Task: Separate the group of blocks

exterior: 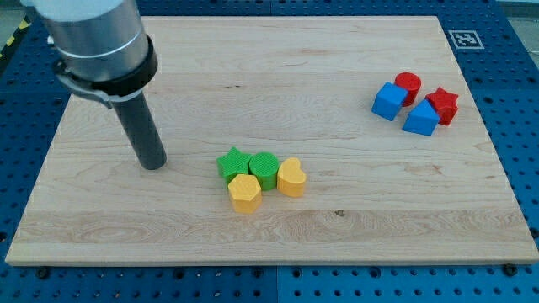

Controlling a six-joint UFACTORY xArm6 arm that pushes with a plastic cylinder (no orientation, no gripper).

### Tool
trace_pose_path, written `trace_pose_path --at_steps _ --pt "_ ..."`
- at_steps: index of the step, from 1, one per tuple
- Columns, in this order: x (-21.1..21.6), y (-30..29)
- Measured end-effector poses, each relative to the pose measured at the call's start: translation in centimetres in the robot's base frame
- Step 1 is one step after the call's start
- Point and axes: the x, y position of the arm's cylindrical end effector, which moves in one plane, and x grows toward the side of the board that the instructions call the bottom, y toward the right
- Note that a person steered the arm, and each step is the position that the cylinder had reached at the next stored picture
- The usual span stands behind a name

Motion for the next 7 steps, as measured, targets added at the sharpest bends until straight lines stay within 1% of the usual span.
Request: trace_pose_path --at_steps 1,2,3,4,5,6,7 --pt "1.1 1.2" --pt "3.6 6.0" --pt "3.6 6.0" --pt "2.2 8.4" --pt "1.0 9.5" --pt "0.9 9.5" --pt "2.0 9.1"
